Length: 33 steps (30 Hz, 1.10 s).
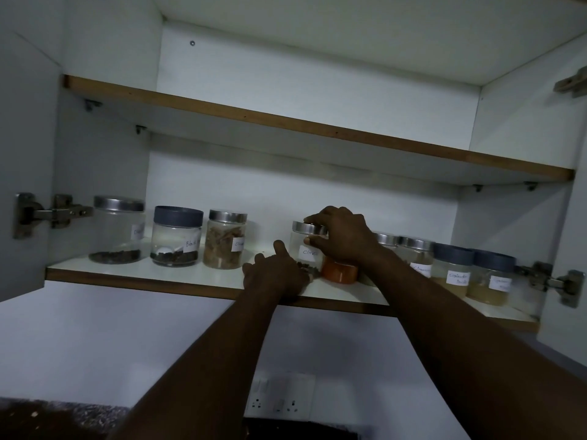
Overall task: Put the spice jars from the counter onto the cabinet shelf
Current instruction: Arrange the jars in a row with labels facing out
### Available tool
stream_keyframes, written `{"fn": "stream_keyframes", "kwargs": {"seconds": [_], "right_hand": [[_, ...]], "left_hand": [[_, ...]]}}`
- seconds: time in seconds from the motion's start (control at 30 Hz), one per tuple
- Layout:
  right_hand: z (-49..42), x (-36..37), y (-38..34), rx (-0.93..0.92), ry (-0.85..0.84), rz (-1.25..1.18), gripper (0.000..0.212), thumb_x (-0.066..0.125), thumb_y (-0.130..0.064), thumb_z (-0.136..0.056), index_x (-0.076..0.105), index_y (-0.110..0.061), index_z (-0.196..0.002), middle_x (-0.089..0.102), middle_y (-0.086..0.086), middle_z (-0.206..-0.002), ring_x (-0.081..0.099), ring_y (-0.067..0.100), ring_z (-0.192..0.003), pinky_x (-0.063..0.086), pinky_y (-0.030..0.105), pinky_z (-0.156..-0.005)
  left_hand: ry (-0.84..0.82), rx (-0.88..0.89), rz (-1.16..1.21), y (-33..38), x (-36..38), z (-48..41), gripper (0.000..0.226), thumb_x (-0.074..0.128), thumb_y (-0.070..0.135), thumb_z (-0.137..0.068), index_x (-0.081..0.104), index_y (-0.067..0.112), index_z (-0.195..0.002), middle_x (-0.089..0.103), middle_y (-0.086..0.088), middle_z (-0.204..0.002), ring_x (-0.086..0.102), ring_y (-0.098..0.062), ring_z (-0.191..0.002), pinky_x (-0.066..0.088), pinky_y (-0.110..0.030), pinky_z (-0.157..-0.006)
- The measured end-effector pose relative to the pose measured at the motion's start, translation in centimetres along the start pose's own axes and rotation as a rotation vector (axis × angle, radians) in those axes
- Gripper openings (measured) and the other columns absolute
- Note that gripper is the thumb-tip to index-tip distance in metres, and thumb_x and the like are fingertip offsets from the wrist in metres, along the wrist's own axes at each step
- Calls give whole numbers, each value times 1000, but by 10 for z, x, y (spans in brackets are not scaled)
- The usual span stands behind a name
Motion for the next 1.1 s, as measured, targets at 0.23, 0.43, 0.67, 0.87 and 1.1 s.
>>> {"fn": "stream_keyframes", "kwargs": {"seconds": [0.23,0.43,0.67,0.87,1.1], "right_hand": [[-11,-7,-22,17,107,-100,62,61,-61,-92,52,-32,-147,47,0,-153,40,24,-142,31,49,-112],[-40,3,-93,-112,28,-158,69,63,-55,-94,42,-29,-154,43,0,-160,41,24,-146,30,50,-118],[-54,27,-141,-171,-40,-172,64,66,-28,-89,48,-27,-150,54,2,-151,52,27,-135,38,45,-111],[-54,22,-113,-133,-16,-31,61,68,-40,-90,50,-37,-148,58,0,-135,54,27,-123,44,43,-99],[-51,16,-88,-94,-17,20,58,65,-60,-90,54,-41,-144,56,0,-130,49,27,-124,40,46,-100]], "left_hand": [[309,52,34,-37,-18,21,91,80,56,-78,35,10,-143,56,-16,-139,56,-34,-125,52,-42,-99],[456,15,-234,-89,-44,26,96,69,72,-78,39,11,-146,46,-15,-137,47,-35,-122,42,-45,-99],[419,95,-280,-97,-47,26,82,60,68,-88,44,10,-144,49,-14,-133,52,-32,-120,42,-43,-97],[133,-38,-41,-93,-52,12,74,69,57,-86,40,15,-140,57,-8,-139,44,-37,-136,40,-50,-106],[-86,-58,-17,-80,-55,-3,53,57,36,-95,35,20,-141,48,-14,-147,30,-38,-144,34,-58,-108]]}}
Point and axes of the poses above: each hand's wrist, its own z-axis away from the middle knuckle, its own x-axis out of the palm, y = z × x, the point moved 1 cm from there along -z, towards the middle knuckle
